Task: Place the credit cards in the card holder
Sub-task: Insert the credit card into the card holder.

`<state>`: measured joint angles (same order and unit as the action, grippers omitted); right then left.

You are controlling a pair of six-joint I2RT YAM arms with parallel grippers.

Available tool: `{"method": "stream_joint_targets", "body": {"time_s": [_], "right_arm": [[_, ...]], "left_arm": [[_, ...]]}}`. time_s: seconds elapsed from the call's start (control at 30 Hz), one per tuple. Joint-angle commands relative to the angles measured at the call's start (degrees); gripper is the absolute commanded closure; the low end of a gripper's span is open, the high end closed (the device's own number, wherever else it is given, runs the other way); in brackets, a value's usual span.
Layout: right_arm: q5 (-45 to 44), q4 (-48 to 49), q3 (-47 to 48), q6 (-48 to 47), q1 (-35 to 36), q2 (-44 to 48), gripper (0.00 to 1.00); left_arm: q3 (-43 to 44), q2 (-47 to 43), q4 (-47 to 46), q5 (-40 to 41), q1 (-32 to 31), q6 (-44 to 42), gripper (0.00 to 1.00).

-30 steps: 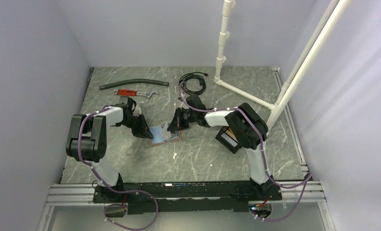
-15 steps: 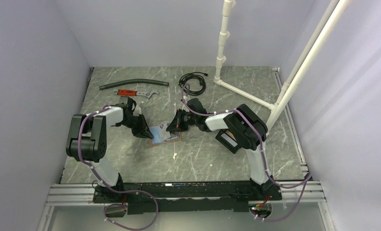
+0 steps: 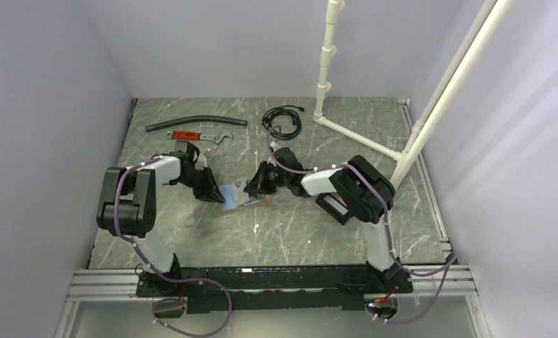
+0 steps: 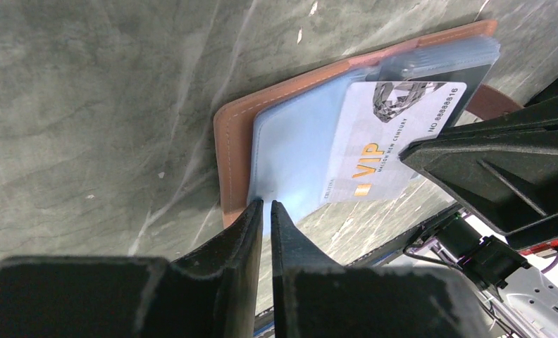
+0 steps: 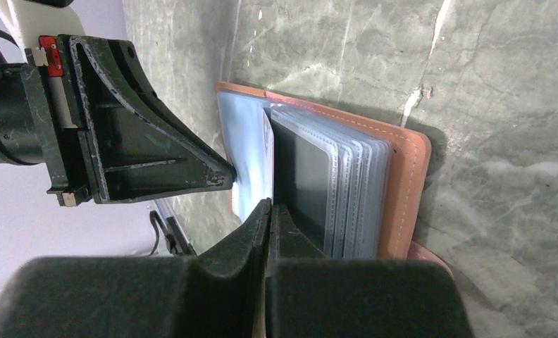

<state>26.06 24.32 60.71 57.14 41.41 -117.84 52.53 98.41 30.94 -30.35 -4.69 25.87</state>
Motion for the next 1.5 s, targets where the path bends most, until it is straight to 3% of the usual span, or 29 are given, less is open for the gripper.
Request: {"method": "stream_joint_targets", "body": {"time_s": [0.0, 0.13, 0.33, 0.5, 0.73, 0.87, 1.07, 1.3, 1.47], "right_arm": [[-3.9, -1.1, 1.3, -2.3, 1.0, -1.1, 1.00], [-4.1, -2.1, 1.4, -5.3, 1.0, -1.1, 1.00], [-1.3, -0.6, -0.7, -0.9, 1.6, -1.4, 1.00], [-5.1, -16.1, 3.6, -9.9, 1.7, 1.5, 0.87], [-12.1, -30.9, 8.7, -18.1, 3.5, 3.4, 0.73], [-17.0, -37.4, 12.1, -20.9, 5.0, 3.2, 0.70], [-19.3, -39.6, 15.8, -24.7, 6.8, 2.1, 0.72], [-14.6, -37.7, 20.1, -23.7, 9.2, -1.6, 0.91], [-12.4, -36.1, 22.7, -23.7, 10.0, -4.3, 0.96]], "left_arm": [[0.1, -1.3, 0.5, 0.7, -0.1, -2.0, 0.84], [0.2, -1.1, 0.4, 0.8, -0.1, -1.9, 0.84], [0.7, -2.8, 1.0, 1.1, -0.1, -2.0, 0.81], [0.5, -6.3, 1.5, 3.4, -0.1, -1.0, 0.72], [1.1, -2.6, 2.0, 5.5, -0.1, -1.5, 0.83], [1.8, -0.3, 2.9, 5.8, -0.1, -2.2, 0.88], [1.2, -0.1, 2.6, 5.8, -0.1, -2.2, 0.93], [1.1, 1.5, 2.5, 5.3, -0.5, -2.1, 0.95], [1.2, 1.6, 2.4, 5.3, -0.8, -2.1, 0.95]]}}
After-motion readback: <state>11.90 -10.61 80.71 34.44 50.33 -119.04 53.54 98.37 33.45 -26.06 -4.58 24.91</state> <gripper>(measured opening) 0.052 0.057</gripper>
